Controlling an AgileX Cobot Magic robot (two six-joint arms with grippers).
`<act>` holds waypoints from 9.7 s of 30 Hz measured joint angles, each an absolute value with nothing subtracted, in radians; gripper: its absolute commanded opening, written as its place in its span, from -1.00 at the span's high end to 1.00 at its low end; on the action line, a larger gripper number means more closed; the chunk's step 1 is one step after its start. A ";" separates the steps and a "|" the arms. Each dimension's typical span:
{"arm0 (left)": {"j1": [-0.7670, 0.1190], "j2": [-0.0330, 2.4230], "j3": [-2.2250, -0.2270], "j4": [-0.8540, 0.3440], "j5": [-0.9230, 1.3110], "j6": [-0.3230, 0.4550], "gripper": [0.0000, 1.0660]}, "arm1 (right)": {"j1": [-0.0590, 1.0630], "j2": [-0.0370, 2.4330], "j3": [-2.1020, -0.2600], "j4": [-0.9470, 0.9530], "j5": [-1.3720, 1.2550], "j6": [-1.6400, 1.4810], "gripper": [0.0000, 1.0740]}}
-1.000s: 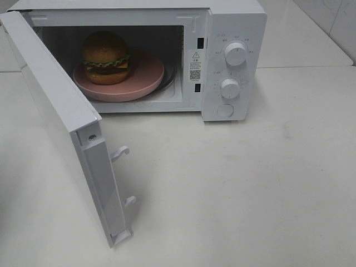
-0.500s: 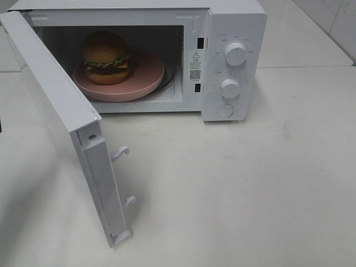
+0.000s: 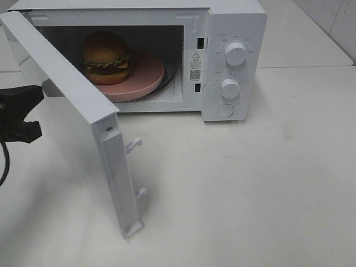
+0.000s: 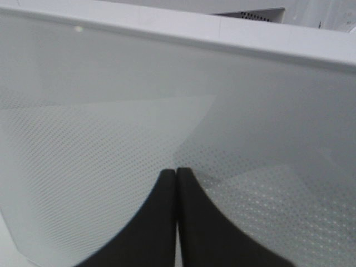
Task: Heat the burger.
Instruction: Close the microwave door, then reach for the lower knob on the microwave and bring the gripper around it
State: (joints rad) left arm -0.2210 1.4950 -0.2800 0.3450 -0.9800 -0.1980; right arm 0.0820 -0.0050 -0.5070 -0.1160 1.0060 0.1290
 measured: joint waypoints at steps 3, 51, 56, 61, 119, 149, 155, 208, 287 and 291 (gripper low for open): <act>-0.293 1.530 -0.280 0.252 -1.010 -0.149 1.00 | 0.082 -0.005 -0.507 -0.116 1.006 0.129 -0.42; -0.711 1.930 -0.927 -0.515 -0.840 0.229 1.00 | 0.082 -0.005 -0.507 -0.116 1.006 0.129 -0.42; -0.711 1.955 -0.978 -0.513 -0.785 0.243 1.00 | 0.082 -0.005 -0.507 -0.116 1.006 0.129 -0.42; -0.701 1.964 -1.016 -0.505 -0.736 0.250 1.00 | 0.082 -0.005 -0.507 -0.115 1.006 0.129 -0.42; -0.081 1.328 -0.980 -0.357 1.112 0.254 -0.84 | 0.082 -0.005 -0.507 -0.115 1.006 0.129 -0.40; 0.063 0.545 -0.545 -0.178 1.060 0.132 -0.84 | 0.082 -0.005 -0.507 -0.114 1.006 0.129 -0.40; 0.063 0.365 -0.524 -0.168 1.072 0.127 -0.84 | 0.082 -0.005 -0.507 -0.114 1.006 0.129 -0.40; 0.063 -0.004 -0.521 -0.143 1.073 0.109 -0.84 | 0.082 -0.005 -0.507 -0.113 1.006 0.129 -0.40; 0.063 -0.004 -0.521 -0.144 1.073 0.109 -0.83 | 0.082 1.077 -0.536 -0.116 -0.275 0.129 -0.40; 0.063 -0.004 -0.521 -0.144 1.073 0.109 -0.83 | 0.082 1.157 -0.476 -0.048 -0.492 0.083 -0.40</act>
